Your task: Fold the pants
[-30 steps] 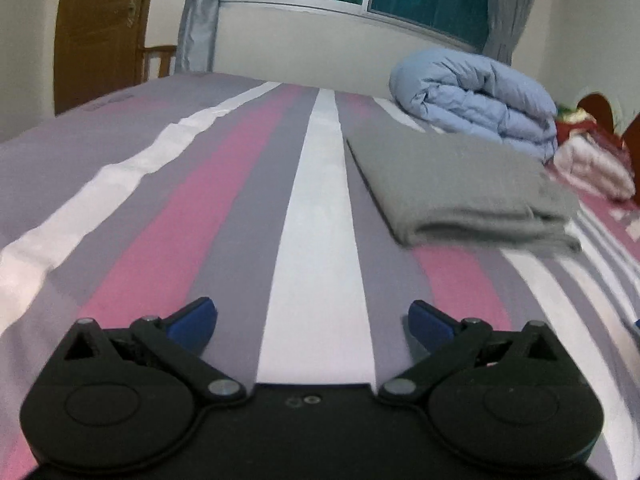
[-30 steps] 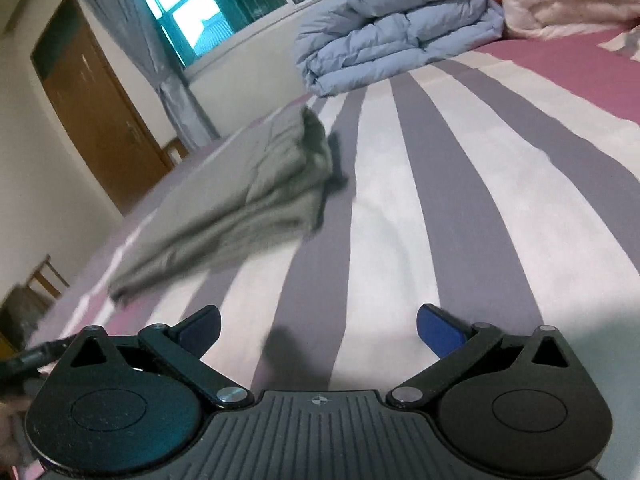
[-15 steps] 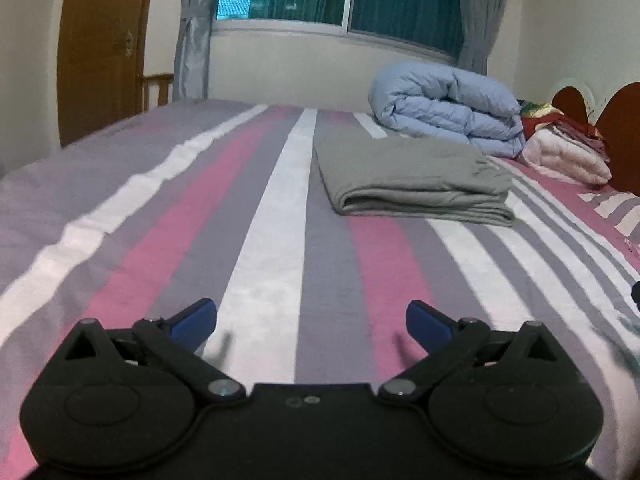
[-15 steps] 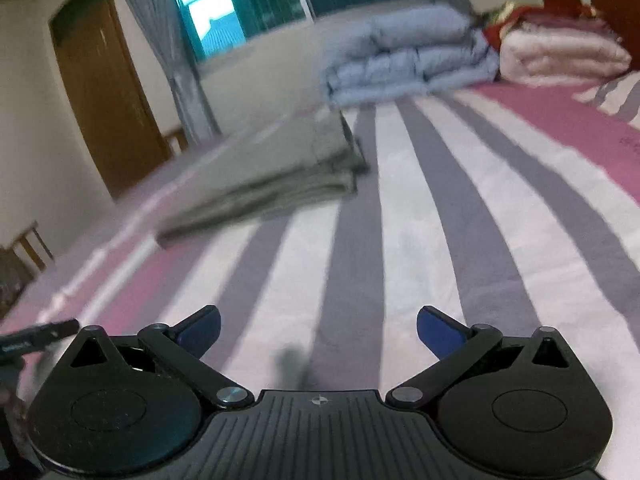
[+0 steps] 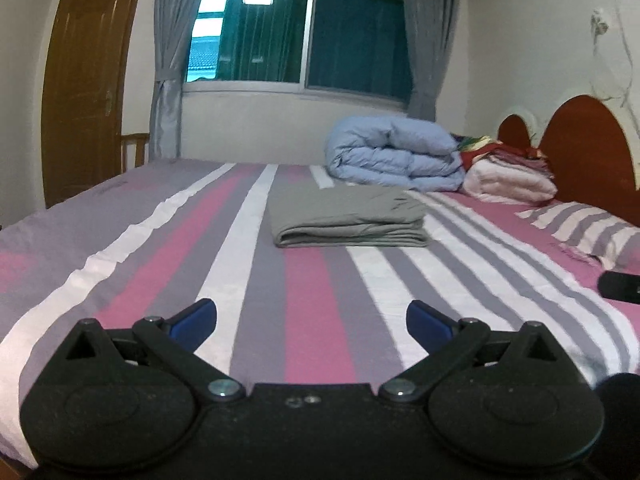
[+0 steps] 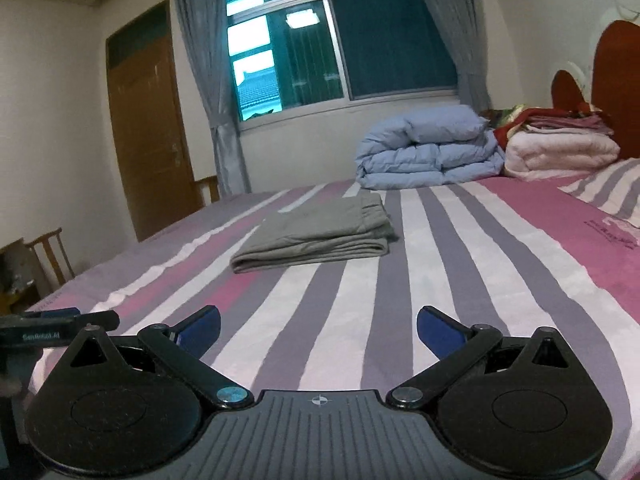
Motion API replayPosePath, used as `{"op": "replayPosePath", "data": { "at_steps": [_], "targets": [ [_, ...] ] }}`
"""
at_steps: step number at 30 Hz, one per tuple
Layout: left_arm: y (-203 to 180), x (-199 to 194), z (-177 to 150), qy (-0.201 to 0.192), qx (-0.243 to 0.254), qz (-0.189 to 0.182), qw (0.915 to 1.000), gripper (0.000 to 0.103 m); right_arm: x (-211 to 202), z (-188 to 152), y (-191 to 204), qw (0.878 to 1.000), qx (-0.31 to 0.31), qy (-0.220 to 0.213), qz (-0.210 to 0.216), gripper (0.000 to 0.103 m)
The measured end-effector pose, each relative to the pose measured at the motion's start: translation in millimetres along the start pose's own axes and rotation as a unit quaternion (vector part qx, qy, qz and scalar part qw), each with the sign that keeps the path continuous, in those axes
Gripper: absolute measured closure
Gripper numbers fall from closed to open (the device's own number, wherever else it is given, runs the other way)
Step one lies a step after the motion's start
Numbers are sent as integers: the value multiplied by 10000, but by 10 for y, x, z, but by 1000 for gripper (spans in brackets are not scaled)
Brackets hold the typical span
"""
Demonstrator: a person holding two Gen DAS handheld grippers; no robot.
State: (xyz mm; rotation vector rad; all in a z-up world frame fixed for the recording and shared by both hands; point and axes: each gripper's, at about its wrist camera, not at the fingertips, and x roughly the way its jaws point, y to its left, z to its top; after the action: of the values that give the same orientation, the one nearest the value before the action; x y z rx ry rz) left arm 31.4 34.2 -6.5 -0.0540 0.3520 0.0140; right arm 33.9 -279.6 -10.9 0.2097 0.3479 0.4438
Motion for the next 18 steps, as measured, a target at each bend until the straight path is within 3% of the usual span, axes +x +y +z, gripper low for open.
{"op": "replayPosePath", "data": {
  "at_steps": [7, 12, 18],
  "targets": [
    [-104, -349, -53, -377, 154, 40, 9992, 7, -252, -74, 292, 9985, -513, -208, -33, 0],
    [-115, -485, -80, -590, 213, -72, 9980, 6, -307, -98, 334, 9979, -545, -323, -122, 0],
    [-129, -434, -87, -507, 323, -54, 9982, 6, -219, -117, 351, 9969, -715, -235, -210, 0]
  ]
}}
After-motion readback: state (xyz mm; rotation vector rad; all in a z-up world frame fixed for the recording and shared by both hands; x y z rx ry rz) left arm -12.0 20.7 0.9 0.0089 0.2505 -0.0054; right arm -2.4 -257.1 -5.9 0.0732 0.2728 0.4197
